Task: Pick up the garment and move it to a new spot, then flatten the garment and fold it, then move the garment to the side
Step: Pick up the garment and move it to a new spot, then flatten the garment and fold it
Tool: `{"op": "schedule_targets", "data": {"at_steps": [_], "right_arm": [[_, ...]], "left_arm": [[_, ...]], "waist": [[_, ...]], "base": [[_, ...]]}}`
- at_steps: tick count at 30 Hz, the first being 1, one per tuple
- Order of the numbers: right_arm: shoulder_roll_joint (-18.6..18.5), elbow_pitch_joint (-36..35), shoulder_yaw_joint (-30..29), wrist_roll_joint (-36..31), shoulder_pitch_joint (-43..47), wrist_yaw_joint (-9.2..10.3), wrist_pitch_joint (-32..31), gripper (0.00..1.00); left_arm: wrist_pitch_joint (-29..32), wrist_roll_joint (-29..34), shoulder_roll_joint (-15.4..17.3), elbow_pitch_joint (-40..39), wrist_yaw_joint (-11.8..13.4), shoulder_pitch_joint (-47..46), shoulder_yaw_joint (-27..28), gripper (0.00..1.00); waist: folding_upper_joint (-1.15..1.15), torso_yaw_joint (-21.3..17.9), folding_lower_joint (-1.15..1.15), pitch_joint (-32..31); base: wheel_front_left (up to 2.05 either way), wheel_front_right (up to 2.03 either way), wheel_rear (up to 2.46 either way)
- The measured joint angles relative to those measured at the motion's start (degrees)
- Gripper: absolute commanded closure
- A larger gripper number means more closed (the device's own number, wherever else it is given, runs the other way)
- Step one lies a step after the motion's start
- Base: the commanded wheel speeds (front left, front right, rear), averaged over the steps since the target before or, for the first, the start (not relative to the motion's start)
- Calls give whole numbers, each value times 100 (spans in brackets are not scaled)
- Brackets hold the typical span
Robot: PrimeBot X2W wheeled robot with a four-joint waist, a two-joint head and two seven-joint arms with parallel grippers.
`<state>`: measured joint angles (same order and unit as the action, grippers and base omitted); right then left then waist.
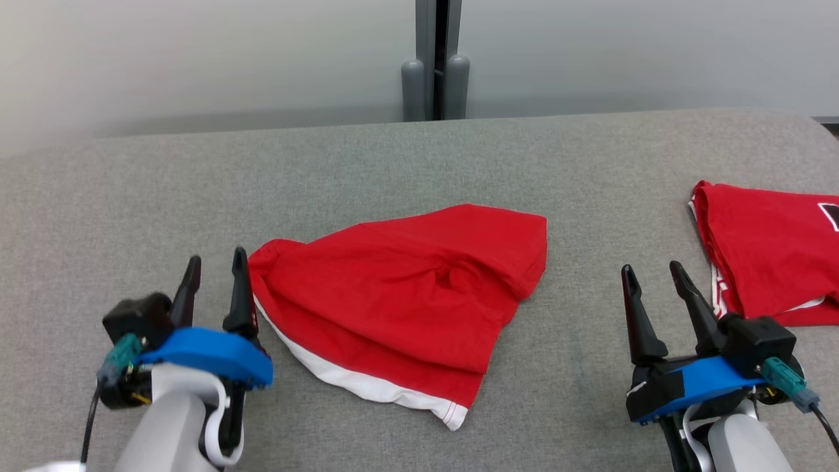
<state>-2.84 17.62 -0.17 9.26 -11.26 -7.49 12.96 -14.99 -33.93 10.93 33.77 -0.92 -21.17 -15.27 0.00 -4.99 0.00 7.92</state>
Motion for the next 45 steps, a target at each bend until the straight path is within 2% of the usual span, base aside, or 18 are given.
{"op": "schedule_targets", "data": {"at_steps": [9, 17, 26, 42, 45], "right_arm": [[-1, 81, 185, -3, 226, 0, 69, 0], [-1, 212, 375, 34, 564, 0, 157, 0], [1, 434, 627, 96, 623, 0, 193, 0], [0, 520, 628, 48, 619, 0, 201, 0], [-2, 560, 858, 43, 620, 0, 202, 0]], "left_arm": [[0, 435, -57, -791, -122, 1052, 371, 0], [0, 715, -404, -1206, -121, 1890, 636, 0], [0, 906, -505, -1279, -149, 2119, 698, 0], [0, 983, -600, -1169, -190, 2257, 731, 0], [0, 1006, -619, -1126, -192, 2257, 725, 0]], "waist": [[0, -37, 0, -308], [0, -40, -1, -538], [0, -32, -1, -639], [0, -7, -1, -755], [0, 23, -1, -769]], "base": [[0, 0, 0], [0, 0, 0], [0, 0, 0], [0, 0, 0], [0, 0, 0]]}}
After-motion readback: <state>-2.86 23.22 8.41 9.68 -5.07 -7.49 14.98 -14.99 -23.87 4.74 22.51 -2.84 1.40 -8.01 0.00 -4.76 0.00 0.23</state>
